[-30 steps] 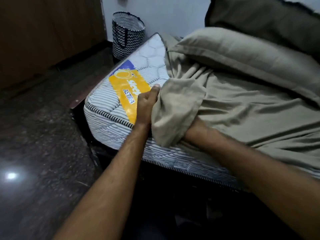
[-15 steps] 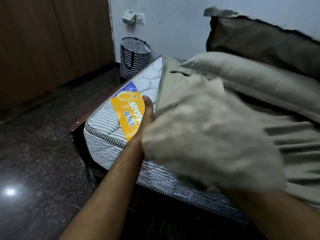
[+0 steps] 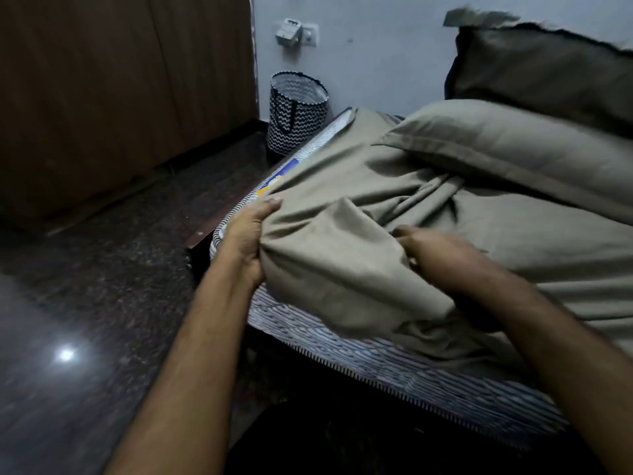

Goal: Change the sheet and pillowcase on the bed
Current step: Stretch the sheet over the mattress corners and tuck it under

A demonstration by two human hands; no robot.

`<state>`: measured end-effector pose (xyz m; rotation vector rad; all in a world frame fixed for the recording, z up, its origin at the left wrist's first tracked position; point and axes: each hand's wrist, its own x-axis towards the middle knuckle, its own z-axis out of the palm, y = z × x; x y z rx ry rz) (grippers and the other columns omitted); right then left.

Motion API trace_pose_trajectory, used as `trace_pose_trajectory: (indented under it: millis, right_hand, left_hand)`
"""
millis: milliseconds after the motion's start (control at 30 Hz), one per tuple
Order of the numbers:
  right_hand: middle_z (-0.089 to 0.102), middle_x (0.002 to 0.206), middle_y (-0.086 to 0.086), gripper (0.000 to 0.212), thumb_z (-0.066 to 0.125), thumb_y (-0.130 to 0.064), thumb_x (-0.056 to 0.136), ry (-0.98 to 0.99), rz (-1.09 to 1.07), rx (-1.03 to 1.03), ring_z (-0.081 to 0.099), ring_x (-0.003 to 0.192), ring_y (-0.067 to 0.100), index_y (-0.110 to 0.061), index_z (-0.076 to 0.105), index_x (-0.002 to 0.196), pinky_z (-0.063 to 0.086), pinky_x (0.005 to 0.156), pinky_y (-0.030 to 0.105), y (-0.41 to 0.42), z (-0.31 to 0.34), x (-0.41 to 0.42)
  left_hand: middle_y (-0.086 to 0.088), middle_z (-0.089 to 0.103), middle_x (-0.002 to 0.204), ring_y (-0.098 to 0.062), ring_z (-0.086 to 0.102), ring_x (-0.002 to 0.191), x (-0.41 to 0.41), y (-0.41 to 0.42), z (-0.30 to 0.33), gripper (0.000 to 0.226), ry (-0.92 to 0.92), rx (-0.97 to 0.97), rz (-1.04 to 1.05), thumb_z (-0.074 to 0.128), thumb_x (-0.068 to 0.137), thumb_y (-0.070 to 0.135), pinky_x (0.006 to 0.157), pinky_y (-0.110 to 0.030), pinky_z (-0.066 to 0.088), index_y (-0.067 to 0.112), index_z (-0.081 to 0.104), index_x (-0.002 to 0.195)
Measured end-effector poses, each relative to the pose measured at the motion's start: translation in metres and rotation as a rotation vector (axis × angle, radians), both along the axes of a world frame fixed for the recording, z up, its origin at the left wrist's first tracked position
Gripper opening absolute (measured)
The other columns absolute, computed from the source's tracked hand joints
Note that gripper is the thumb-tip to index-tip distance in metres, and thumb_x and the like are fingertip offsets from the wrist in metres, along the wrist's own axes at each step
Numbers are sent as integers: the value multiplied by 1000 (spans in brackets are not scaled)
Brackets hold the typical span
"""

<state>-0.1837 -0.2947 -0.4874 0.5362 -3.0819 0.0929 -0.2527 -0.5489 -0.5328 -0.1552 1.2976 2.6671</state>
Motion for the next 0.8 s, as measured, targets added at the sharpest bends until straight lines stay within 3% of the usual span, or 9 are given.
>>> trace_pose_trajectory:
  millis: [100, 167, 233, 300, 400, 500, 633, 700, 800]
  right_hand:
    - [64, 96, -1, 38, 44, -52, 97, 348, -76, -212, 66, 89, 28, -24, 70, 103, 52, 71, 39, -11, -7, -14]
    - [60, 108, 2, 43, 50, -52, 96, 247, 35, -462, 62, 100, 24, -27, 63, 127, 52, 86, 39, -33, -15, -17]
    - [43, 141, 4, 70, 44, -67, 92, 51, 167, -254, 48, 128, 24, -38, 29, 154, 44, 106, 41, -68, -22, -13]
    - [29, 154, 7, 88, 41, -78, 84, 51, 281, 49, 38, 135, 30, -43, 4, 157, 40, 110, 46, -97, -33, -13]
    - [38, 134, 11, 90, 60, -63, 85, 119, 266, 174, 50, 118, 35, -28, 16, 155, 50, 95, 48, -127, -51, -18]
    - [42, 118, 10, 61, 66, -47, 90, 148, 202, 93, 65, 96, 38, -16, 37, 134, 54, 73, 47, -143, -55, -18]
    - [59, 109, 7, 21, 53, -27, 97, 115, 202, -94, 64, 101, 36, -20, 43, 113, 51, 82, 44, -159, -35, 15]
    - [60, 110, 5, 16, 45, -24, 97, 133, 273, -111, 64, 101, 35, -21, 45, 113, 49, 80, 43, -172, -29, 38]
    - [59, 113, 7, 24, 38, -27, 97, 97, 427, 12, 64, 101, 35, -19, 47, 118, 49, 77, 44, -183, -45, 53]
  left_hand:
    - [-10, 71, 84, -20, 68, 72, -4, -49, -12, 9, 12, -447, 409, 72, 81, 8, 68, -34, 56, 12, 66, 85]
    - [3, 70, 75, -15, 67, 69, -1, -72, -21, 13, 11, -856, 610, 75, 70, 19, 68, -35, 57, 21, 64, 78]
    - [7, 70, 78, -23, 68, 81, 11, -79, -24, 17, -23, -1223, 750, 68, 70, 25, 71, -36, 55, 27, 63, 86]
    - [3, 68, 88, -30, 65, 87, 22, -75, -25, 19, -2, -1484, 804, 61, 79, 16, 66, -35, 44, 28, 58, 95]
    - [-6, 55, 102, -39, 61, 78, 31, -65, -34, 20, 206, -1731, 776, 50, 92, 11, 59, -40, 35, 24, 48, 106]
    - [-8, 42, 104, -40, 60, 70, 37, -72, -41, 12, 316, -1840, 636, 45, 96, 13, 55, -42, 36, 20, 45, 106]
    - [-14, 55, 99, -41, 62, 76, 33, -94, -37, 13, 218, -1752, 660, 49, 98, 25, 66, -48, 45, 16, 44, 90]
    - [-13, 56, 105, -42, 63, 84, 26, -107, -37, 20, 82, -1779, 716, 45, 99, 30, 71, -46, 44, 16, 59, 102]
    - [-21, 55, 116, -49, 62, 97, 24, -106, -44, 29, -13, -1768, 644, 43, 105, 27, 85, -55, 49, 8, 62, 114]
